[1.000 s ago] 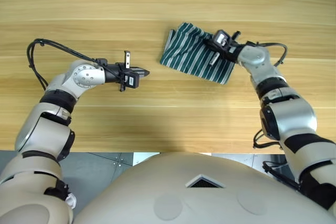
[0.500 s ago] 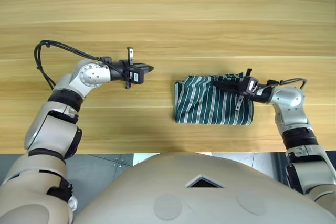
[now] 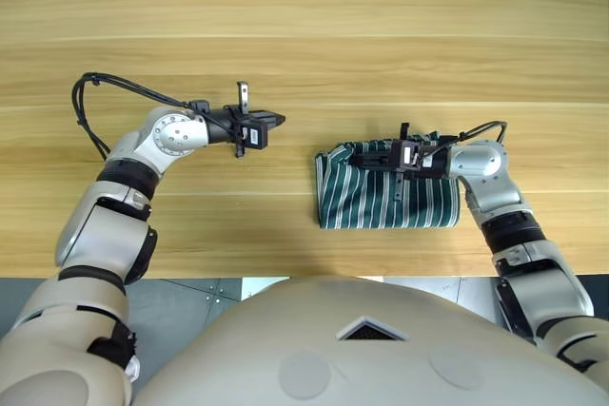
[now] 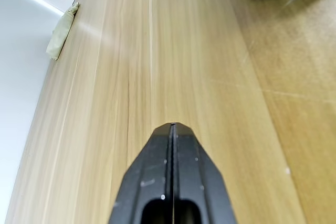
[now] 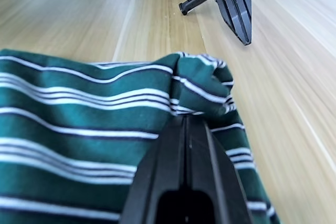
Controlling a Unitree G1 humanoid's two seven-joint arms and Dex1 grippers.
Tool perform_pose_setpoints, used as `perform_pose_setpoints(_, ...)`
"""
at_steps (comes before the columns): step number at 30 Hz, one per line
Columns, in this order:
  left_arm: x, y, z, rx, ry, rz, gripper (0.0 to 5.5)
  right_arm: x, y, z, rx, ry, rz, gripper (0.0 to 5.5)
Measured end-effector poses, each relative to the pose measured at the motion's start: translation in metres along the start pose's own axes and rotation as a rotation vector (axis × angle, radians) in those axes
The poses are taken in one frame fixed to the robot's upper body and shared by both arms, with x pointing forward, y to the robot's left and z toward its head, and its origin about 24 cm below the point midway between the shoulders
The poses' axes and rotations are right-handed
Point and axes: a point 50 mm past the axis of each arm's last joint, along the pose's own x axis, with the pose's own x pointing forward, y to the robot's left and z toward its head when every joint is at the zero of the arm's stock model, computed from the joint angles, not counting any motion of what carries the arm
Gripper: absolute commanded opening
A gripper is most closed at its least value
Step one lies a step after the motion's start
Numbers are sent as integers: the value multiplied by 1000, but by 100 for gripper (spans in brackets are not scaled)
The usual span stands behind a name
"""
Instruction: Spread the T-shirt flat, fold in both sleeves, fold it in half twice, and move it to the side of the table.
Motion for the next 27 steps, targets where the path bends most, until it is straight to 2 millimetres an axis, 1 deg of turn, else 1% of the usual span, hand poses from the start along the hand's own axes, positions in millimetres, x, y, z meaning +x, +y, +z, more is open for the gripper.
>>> perform_pose_setpoints(3, 2, 0, 1, 0, -4, 2, 0, 3, -2, 3, 12, -42, -28, 3)
perform_pose_setpoints(7, 3, 1, 1, -1, -6, 4, 0, 22, -14, 10, 52, -146, -120, 3)
perform_pose_setpoints(9, 3, 1, 1, -2, -7, 7, 0, 28, -23, 6, 87, -153, -177, 3)
perform_pose_setpoints(10, 4, 1, 2, -3, -9, 10, 0, 33, -28, 1, 114, -135, -220, 3)
perform_pose_setpoints(14, 6, 2, 2, -5, -14, 13, 0, 45, -40, -14, 184, -56, -333, 3)
perform_pose_setpoints(15, 7, 2, 3, -5, -17, 16, 0, 45, -46, -15, 200, -47, -372, 3)
perform_pose_setpoints(17, 6, 2, 3, -7, -17, 20, 0, 41, -48, -18, 217, -51, -409, 3)
perform_pose_setpoints(19, 6, 2, 2, -9, -17, 26, 0, 35, -52, -14, 229, -113, -423, 3)
perform_pose_setpoints(23, 7, 2, 2, -15, -18, 33, 0, 8, -68, 18, 181, -405, -440, 3)
perform_pose_setpoints(24, 8, 2, 2, -15, -19, 34, 0, 3, -69, 23, 177, -446, -434, 3)
perform_pose_setpoints(25, 8, 2, 2, -15, -20, 35, 0, -3, -68, 27, 170, -488, -421, 3)
perform_pose_setpoints(27, 8, 2, 2, -16, -21, 37, 0, -7, -58, 31, 165, -524, -365, 3)
